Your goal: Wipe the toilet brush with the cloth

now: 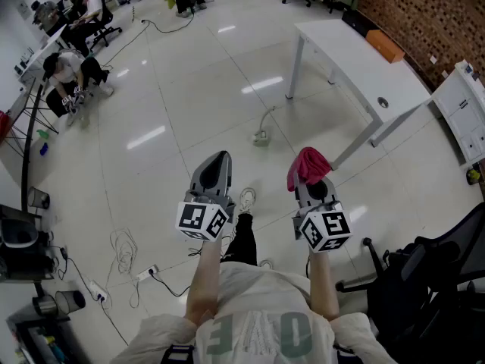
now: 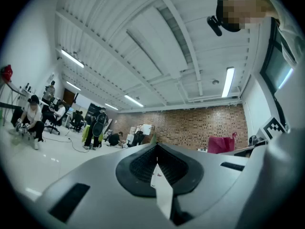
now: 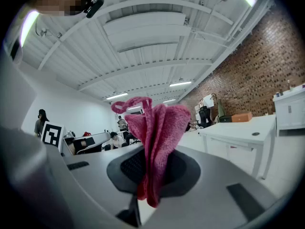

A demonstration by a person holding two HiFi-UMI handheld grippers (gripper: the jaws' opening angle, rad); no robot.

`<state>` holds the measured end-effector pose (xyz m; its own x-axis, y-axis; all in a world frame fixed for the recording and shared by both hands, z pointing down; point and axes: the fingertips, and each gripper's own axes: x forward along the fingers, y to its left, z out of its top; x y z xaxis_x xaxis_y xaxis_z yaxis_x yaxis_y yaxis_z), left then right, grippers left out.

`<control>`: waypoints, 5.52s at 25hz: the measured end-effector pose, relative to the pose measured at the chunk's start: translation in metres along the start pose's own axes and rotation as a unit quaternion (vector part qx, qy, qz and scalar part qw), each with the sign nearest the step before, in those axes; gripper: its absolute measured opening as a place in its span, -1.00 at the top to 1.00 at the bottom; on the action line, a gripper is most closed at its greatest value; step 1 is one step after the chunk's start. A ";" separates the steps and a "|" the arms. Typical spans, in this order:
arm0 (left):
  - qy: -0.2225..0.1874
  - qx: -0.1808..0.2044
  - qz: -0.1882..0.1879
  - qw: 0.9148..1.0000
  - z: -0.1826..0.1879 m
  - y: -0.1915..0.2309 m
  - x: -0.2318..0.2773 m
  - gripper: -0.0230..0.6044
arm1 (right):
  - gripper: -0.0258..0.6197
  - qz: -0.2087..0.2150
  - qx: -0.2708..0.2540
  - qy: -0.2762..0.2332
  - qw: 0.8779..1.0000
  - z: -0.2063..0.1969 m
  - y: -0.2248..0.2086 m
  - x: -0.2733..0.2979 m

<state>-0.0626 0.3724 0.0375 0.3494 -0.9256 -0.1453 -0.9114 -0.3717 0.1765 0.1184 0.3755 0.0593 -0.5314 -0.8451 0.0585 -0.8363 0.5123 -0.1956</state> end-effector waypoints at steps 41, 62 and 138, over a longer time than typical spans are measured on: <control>0.027 0.016 -0.034 0.999 -0.010 0.228 0.450 0.92 | 0.83 0.007 0.035 -0.005 0.999 0.085 -0.198 0.446; 0.013 0.043 -0.067 0.997 -0.448 0.350 0.493 0.92 | 0.83 -0.009 -0.039 -0.075 0.996 -0.276 -0.388 0.566; 0.141 0.007 -0.289 0.947 -0.902 0.354 0.374 0.58 | 0.83 0.124 0.050 0.094 0.987 -0.843 -0.366 0.535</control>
<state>-0.0588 -0.1693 0.9236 0.8329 -0.5510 0.0516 -0.5526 -0.8228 0.1327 0.0256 -0.1356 0.9875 -0.7414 -0.6477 0.1754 -0.6650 0.6743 -0.3210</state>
